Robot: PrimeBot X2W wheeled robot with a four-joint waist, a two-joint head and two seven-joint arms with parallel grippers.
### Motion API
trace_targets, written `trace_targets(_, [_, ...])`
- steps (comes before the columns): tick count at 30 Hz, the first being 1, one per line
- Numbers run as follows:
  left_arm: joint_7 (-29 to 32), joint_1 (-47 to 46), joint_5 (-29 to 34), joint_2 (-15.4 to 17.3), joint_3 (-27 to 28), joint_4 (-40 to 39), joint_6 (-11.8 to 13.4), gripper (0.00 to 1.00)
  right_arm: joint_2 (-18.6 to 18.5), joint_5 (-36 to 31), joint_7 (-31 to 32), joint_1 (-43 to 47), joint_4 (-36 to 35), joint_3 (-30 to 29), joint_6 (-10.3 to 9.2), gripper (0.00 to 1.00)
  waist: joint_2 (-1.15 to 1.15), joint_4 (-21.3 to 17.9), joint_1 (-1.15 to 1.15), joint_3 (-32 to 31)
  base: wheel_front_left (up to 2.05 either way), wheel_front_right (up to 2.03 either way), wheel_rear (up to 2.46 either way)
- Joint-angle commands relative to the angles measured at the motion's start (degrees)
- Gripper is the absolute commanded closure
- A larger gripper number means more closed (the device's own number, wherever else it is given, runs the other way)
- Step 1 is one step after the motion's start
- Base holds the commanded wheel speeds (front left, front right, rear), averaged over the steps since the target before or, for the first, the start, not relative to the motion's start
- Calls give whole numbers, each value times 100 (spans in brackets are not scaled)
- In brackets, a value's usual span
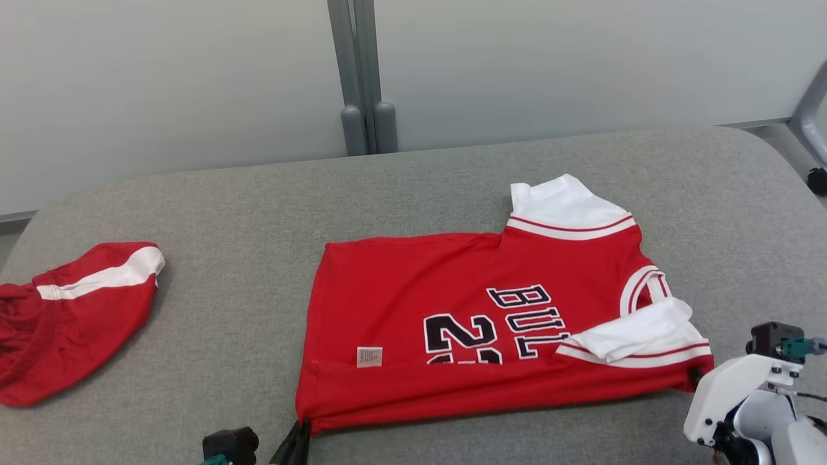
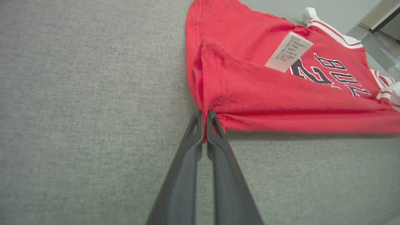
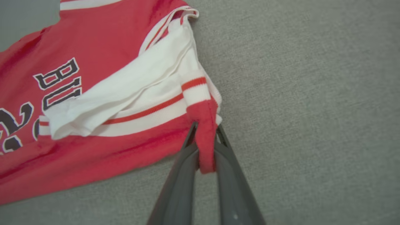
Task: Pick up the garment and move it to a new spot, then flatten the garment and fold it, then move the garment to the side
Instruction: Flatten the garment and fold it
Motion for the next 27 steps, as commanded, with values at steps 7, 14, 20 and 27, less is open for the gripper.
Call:
trace_targets(7, [251, 529, -40, 317, 23, -553, 411, 5, 138, -110, 178, 599, -302, -92, -14, 5, 0, 42, 0, -45, 0, 0, 0])
trace_targets(14, [300, 631, -56, 427, 78, -831, 570, 0, 128, -290, 148, 535, -463, -174, -13, 0, 0, 43, 0, -66, 0, 0, 0])
trace_targets(20, [412, 463, -49, 721, 271, -1337, 754, 0, -173, -273, 301, 61, -883, -29, -13, 0, 0, 30, 0, -13, 0, 0, 0])
trace_targets(27, [1110, -510, 1, 765, 165, -1346, 668, 0, -484, -168, 726, -845, -862, 544, -13, 0, 0, 42, 0, 214, 0, 0, 0])
